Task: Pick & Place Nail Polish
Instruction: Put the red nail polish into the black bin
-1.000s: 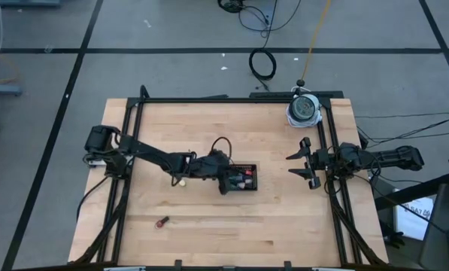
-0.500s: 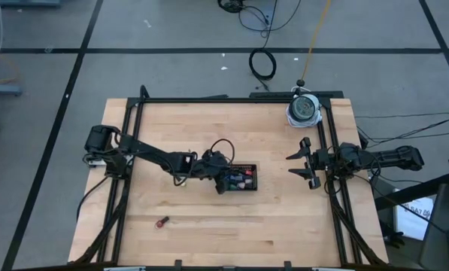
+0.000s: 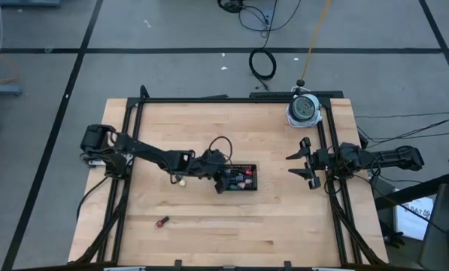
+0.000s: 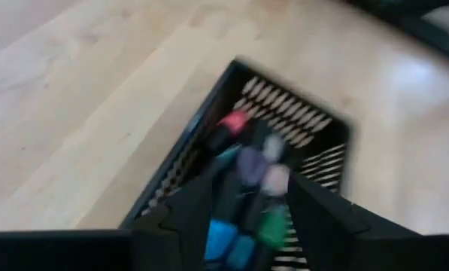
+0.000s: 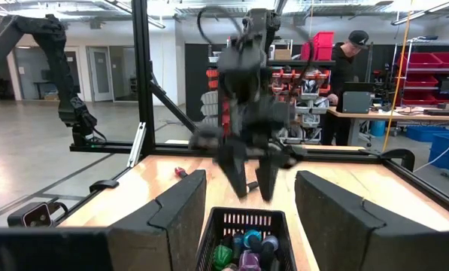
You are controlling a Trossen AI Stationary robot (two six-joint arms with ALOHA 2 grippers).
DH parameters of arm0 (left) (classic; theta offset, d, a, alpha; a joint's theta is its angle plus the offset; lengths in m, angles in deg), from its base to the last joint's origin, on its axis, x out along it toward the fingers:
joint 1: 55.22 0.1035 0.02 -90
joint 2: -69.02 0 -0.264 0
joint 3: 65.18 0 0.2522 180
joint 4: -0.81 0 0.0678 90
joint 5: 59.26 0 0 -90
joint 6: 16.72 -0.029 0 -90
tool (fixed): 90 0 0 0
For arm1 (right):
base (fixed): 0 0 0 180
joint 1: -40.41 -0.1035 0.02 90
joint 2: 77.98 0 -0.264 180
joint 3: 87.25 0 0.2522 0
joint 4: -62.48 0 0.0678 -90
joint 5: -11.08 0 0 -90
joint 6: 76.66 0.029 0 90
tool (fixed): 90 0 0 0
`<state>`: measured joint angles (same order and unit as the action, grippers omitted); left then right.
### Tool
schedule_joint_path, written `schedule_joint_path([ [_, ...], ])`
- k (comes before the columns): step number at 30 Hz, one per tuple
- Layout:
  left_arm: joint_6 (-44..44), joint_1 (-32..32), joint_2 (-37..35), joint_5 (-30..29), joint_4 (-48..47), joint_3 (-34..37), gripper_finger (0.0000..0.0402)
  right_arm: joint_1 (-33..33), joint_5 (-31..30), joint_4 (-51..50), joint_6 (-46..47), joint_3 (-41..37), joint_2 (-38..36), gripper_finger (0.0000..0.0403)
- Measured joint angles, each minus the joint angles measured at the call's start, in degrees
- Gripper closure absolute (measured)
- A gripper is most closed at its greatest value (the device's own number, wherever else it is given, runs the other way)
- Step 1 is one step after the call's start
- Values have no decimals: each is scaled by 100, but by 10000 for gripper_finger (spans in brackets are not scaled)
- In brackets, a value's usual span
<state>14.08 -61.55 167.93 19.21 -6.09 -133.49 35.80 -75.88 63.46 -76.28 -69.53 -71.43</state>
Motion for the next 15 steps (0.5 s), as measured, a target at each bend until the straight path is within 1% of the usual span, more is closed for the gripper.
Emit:
schedule_joint_path([
  [2, 155, 0, -289, 233, -182, -2, 227, 0, -2, 0, 0, 0, 2, 211],
  [5, 538, -107, -761, 508, -795, -2, 229, 0, 0, 0, 0, 0, 2, 211],
  [7, 851, -293, -1045, 676, -1383, -4, 233, 0, 0, 0, 0, 0, 2, 211],
  [11, 1618, -861, -1303, 947, -2556, -4, 242, -1, 0, 5, 0, 0, 1, 211],
  [15, 2867, -1613, -1275, 1284, -3498, -4, 248, 1, -2, 3, 0, 0, 0, 211],
])
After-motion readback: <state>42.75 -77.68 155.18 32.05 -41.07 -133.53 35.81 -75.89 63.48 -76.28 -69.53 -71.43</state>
